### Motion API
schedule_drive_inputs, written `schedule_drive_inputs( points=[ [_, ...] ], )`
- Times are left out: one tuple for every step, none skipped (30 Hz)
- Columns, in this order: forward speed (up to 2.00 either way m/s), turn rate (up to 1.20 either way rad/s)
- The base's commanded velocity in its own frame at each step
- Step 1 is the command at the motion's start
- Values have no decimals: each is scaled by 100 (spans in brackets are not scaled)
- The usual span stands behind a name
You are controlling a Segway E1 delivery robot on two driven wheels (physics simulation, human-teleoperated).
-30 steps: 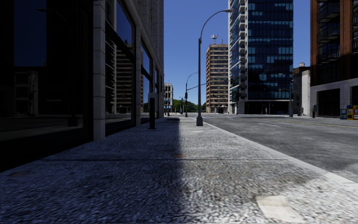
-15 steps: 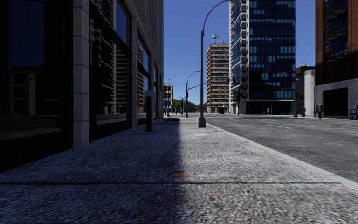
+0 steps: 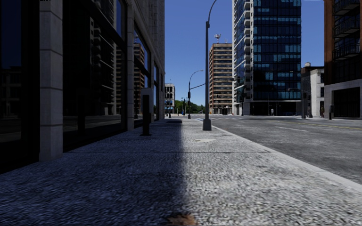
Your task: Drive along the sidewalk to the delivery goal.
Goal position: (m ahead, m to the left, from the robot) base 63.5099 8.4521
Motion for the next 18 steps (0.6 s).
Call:
schedule_drive_inputs(
  points=[
    [194,0],
    [194,0],
    [194,0],
    [194,0],
    [195,0],
    [195,0],
    [195,0],
    [195,0],
    [195,0],
    [195,0],
    [195,0],
    [195,0],
    [195,0],
    [195,0],
    [195,0],
    [195,0],
    [195,0],
    [195,0]
  ],
)
